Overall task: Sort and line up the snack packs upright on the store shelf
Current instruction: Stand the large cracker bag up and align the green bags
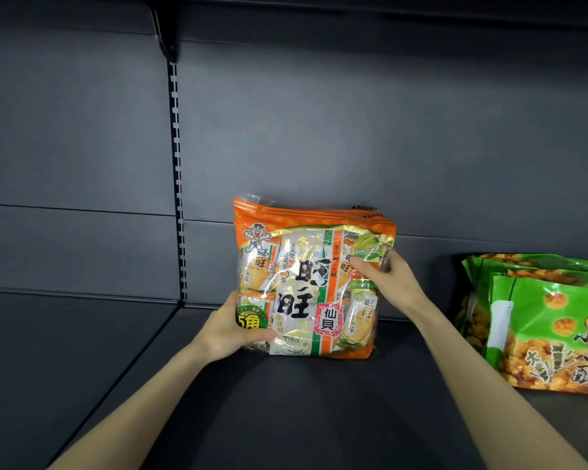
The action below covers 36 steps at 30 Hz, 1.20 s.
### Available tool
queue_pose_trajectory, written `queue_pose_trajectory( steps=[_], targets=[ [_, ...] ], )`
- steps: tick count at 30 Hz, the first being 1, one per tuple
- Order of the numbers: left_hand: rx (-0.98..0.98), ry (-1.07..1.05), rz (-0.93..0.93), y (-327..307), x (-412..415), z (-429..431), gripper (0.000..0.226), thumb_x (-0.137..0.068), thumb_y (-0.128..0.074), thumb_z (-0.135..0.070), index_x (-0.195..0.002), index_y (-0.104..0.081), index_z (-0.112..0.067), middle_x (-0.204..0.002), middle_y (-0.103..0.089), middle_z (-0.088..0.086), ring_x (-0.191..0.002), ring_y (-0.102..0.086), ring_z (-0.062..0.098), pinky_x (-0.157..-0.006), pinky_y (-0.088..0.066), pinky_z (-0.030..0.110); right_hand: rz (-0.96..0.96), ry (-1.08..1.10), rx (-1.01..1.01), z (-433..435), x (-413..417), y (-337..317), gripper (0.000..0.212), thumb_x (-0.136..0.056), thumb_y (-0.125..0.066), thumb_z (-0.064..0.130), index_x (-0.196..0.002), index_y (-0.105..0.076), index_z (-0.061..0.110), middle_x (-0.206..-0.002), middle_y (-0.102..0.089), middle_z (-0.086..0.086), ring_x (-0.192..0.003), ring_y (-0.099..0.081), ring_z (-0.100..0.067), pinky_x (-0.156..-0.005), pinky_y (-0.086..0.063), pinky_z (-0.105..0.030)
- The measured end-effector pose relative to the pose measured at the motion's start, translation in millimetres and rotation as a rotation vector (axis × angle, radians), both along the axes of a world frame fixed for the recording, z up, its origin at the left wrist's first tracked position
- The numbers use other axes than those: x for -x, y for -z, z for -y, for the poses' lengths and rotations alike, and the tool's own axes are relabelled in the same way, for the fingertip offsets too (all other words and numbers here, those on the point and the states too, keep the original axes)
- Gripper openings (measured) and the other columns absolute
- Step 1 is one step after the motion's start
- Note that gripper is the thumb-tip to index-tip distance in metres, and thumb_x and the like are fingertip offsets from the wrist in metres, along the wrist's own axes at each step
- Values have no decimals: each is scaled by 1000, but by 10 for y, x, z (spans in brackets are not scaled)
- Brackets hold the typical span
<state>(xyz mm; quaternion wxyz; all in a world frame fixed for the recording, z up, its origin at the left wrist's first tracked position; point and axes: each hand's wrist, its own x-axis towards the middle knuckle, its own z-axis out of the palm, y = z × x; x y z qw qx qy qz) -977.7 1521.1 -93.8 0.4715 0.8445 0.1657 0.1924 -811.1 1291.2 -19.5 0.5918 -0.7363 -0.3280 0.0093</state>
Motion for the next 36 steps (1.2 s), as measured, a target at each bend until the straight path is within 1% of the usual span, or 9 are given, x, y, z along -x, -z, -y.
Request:
queue_pose_trajectory(
  steps=[7,13,18,20,22,24,26,31,36],
  targets=[
    [-27,-54,14,-53,76,28,66,-65,-86,-25,-116,-45,-25,-97,-64,-15,-87,-61,-1,-67,-45,11,-12,18,55,-44,31,7,39,-81,-69,39,-114,-53,27,-109,-69,7,-96,-68,-11,-90,-53,-35],
    [-80,-131,-66,-68,120,97,64,-68,-82,-37,-116,-43,-25,-97,-63,-13,-89,-60,6,-79,-47,21,-4,50,160,-9,90,-68,46,-82,-67,45,-120,-52,24,-115,-67,5,-99,-65,-12,-85,-49,-27],
    [-439,-291,-236,-132,291,174,54,-78,-60,-62,-114,-51,-21,-104,-65,-2,-95,-62,20,-84,-52,36,68,93,350,169,167,-145,53,-82,-67,45,-126,-50,20,-128,-60,1,-114,-57,-18,-89,-43,-28],
    [-575,-360,-230,-178,399,238,46,-83,-56,-59,-108,-54,-20,-102,-64,0,-93,-62,22,-78,-52,33,115,127,441,287,202,-168,64,-82,-68,43,-134,-45,14,-136,-53,-3,-122,-51,-21,-91,-40,-28],
    [-714,-400,-203,-238,500,313,34,-87,-53,-53,-90,-54,-18,-95,-63,0,-87,-62,23,-71,-48,30,169,156,548,418,214,-196,75,-81,-70,41,-142,-38,9,-144,-45,-7,-130,-45,-23,-98,-38,-30],
    [-792,-380,-161,-327,561,414,28,-90,-52,-45,-80,-48,-19,-89,-61,0,-84,-62,24,-67,-45,30,231,178,636,559,222,-262,76,-81,-71,39,-143,-38,8,-146,-43,-9,-132,-42,-23,-103,-36,-31],
    [-835,-309,-97,-470,557,558,25,-91,-51,-43,-84,-51,-19,-91,-61,-1,-85,-62,25,-67,-46,30,282,195,672,698,231,-367,72,-81,-71,37,-140,-43,8,-144,-46,-8,-131,-43,-23,-103,-34,-28],
    [-931,-129,58,-897,252,1044,41,-92,-51,-46,-123,-51,-20,-120,-61,-2,-103,-61,21,-85,-48,34,411,269,723,1093,215,-685,61,-82,-70,37,-132,-51,8,-135,-54,-9,-124,-48,-24,-94,-37,-26],
    [-963,-21,158,-1197,-241,1626,49,-89,-53,-50,-128,-49,-20,-122,-60,3,-108,-59,23,-86,-50,36,533,335,711,1631,32,-899,49,-82,-70,36,-122,-59,9,-124,-62,-11,-116,-54,-27,-82,-37,-24]
  ],
)
